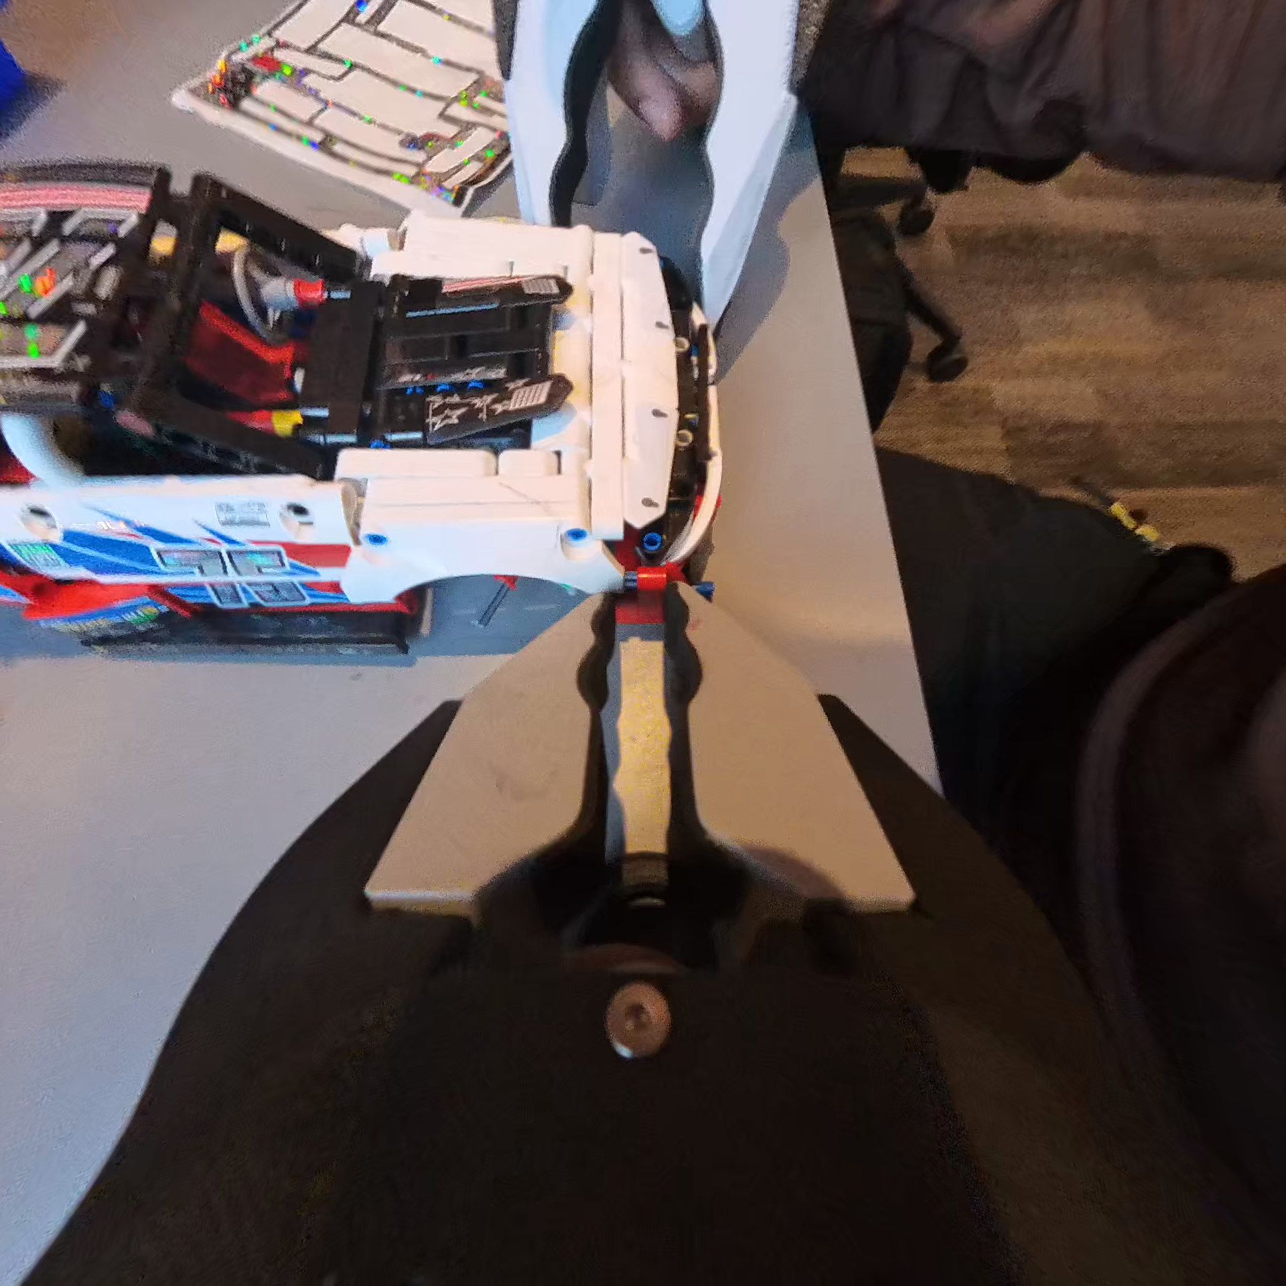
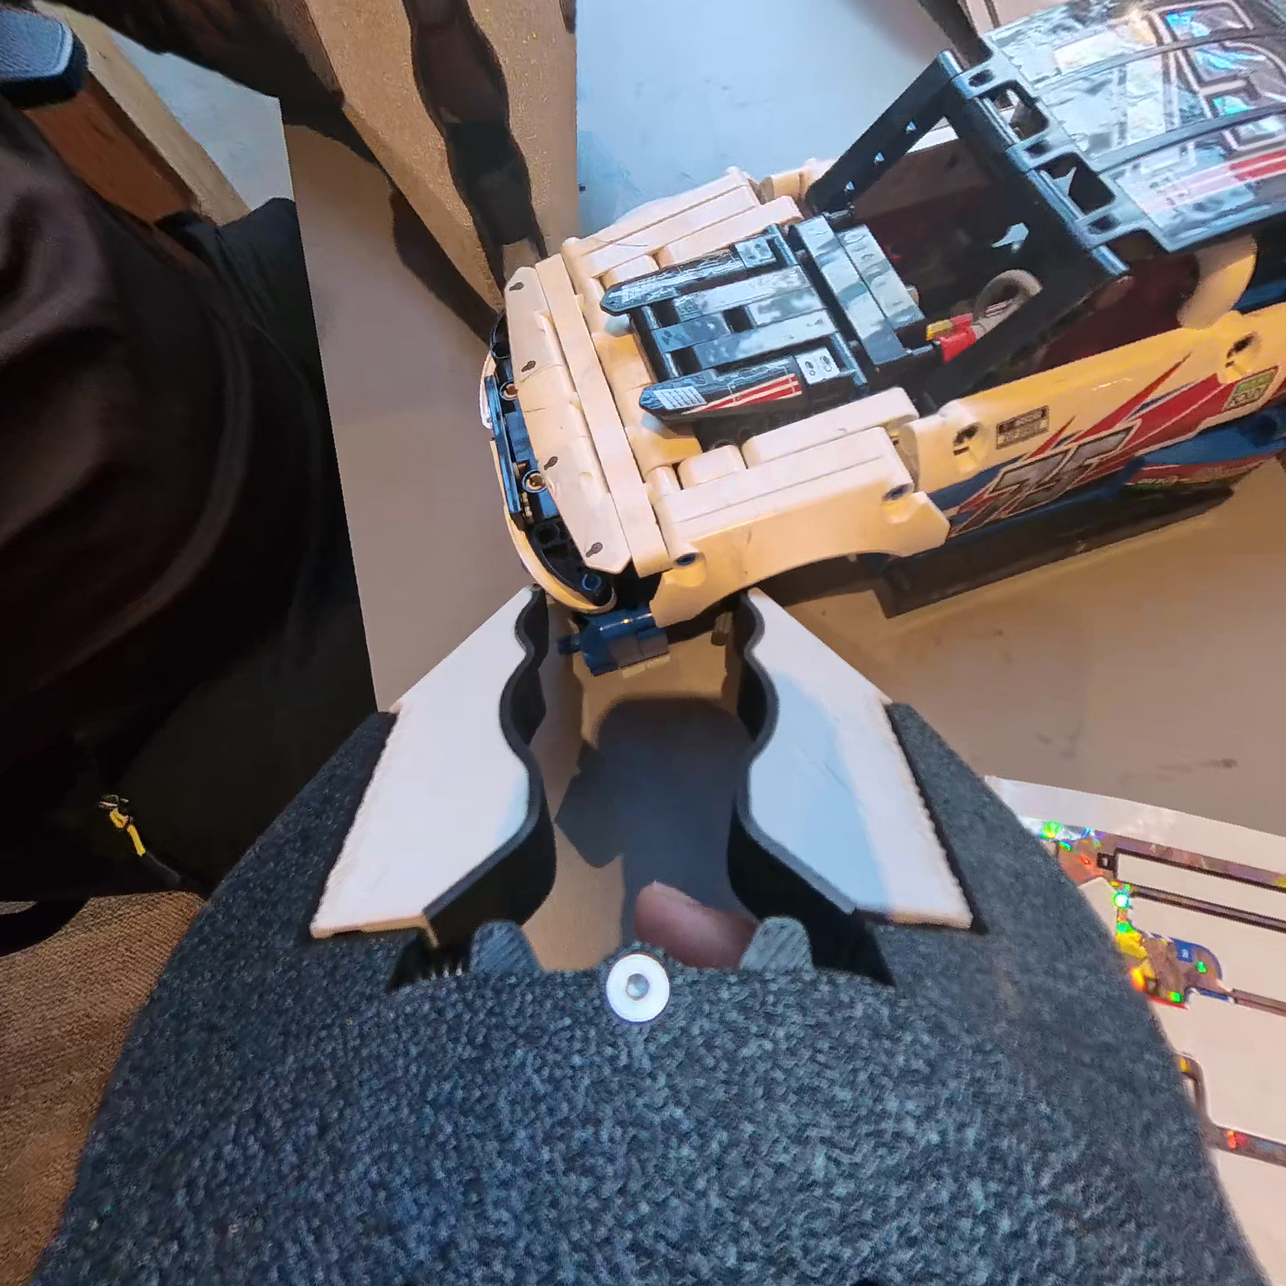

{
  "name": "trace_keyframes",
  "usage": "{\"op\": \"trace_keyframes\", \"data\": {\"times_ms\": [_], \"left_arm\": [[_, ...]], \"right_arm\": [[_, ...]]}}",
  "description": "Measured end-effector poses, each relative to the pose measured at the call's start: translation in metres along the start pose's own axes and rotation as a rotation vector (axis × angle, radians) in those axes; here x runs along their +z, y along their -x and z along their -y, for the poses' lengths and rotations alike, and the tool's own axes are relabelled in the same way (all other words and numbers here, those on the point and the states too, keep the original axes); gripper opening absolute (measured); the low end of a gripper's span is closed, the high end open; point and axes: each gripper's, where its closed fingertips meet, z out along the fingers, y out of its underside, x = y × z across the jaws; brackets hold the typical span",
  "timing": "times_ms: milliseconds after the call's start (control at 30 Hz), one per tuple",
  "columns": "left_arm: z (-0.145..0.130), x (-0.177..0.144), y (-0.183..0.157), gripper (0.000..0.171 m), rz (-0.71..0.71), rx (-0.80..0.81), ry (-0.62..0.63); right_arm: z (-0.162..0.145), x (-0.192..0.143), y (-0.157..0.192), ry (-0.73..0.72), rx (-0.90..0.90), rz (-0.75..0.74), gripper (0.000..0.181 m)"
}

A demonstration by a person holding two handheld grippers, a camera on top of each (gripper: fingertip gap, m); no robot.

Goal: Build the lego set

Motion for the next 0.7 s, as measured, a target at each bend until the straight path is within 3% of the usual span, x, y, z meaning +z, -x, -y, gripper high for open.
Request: {"op": "trace_keyframes", "data": {"times_ms": [200,267,367,500,700], "left_arm": [[-0.005,-0.007,0.004,0.013,-0.027,-0.067,0.017],[-0.005,-0.007,0.011,0.03,0.0,-0.08,0.004],[0.002,-0.005,0.009,0.04,-0.072,-0.116,-0.012],[0.005,-0.003,0.01,0.032,-0.139,-0.14,-0.035],[0.006,-0.001,0.009,0.034,-0.105,-0.156,-0.078]], "right_arm": [[0.002,0.005,0.001,0.0,0.02,0.011,0.052],[0.001,0.005,0.001,-0.002,0.025,0.027,0.052],[0.002,0.005,0.001,-0.006,0.057,0.07,0.052],[0.001,0.004,0.001,-0.003,0.059,0.082,0.053],[0.001,0.006,0.002,-0.001,0.064,0.096,0.053]]}}
